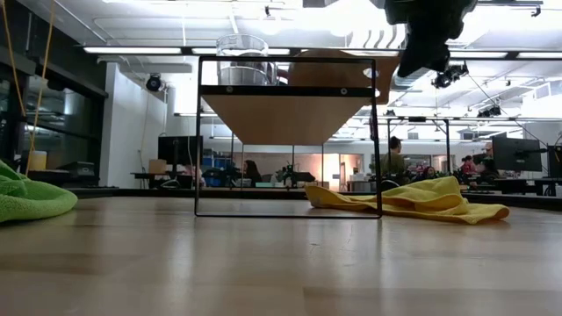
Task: Stack small to large cups/mugs on shelf
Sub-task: Put the brown mug on the shelf, then return to Home Position
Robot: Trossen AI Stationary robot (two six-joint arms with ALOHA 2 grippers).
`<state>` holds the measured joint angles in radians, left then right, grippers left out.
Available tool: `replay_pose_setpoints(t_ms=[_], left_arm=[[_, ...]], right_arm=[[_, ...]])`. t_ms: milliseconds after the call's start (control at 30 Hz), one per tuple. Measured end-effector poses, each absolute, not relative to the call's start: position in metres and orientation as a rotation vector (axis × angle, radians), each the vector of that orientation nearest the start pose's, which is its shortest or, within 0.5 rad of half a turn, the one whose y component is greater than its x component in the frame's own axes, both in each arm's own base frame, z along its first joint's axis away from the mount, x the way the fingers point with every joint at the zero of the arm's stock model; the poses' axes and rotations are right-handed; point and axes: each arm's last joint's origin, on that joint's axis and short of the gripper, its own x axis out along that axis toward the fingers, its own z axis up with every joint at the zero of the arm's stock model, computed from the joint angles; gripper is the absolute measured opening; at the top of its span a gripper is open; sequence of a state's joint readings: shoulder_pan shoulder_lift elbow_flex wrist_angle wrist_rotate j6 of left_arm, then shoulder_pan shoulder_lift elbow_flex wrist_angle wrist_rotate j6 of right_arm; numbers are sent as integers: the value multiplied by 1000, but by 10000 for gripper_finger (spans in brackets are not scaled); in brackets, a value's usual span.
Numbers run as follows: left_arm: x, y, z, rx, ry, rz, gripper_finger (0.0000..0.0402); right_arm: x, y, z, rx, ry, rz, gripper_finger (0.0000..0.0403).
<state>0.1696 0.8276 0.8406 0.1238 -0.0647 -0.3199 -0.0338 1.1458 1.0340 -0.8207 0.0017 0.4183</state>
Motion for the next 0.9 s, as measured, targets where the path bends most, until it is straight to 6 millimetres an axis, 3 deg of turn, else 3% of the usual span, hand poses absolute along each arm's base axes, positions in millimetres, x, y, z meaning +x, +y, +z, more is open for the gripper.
replay_pose_setpoints(t_ms=[467, 667, 900], left_arm=[[178, 32, 374, -311, -173, 210, 182], [178, 32, 374, -307, -165, 211, 182], [179, 32, 372, -295, -151, 214, 182]], right_arm=[[223, -8, 302, 413, 859, -219, 0], [194, -7, 307, 418, 938, -242, 0], [176, -9, 343, 375, 604, -232, 0]])
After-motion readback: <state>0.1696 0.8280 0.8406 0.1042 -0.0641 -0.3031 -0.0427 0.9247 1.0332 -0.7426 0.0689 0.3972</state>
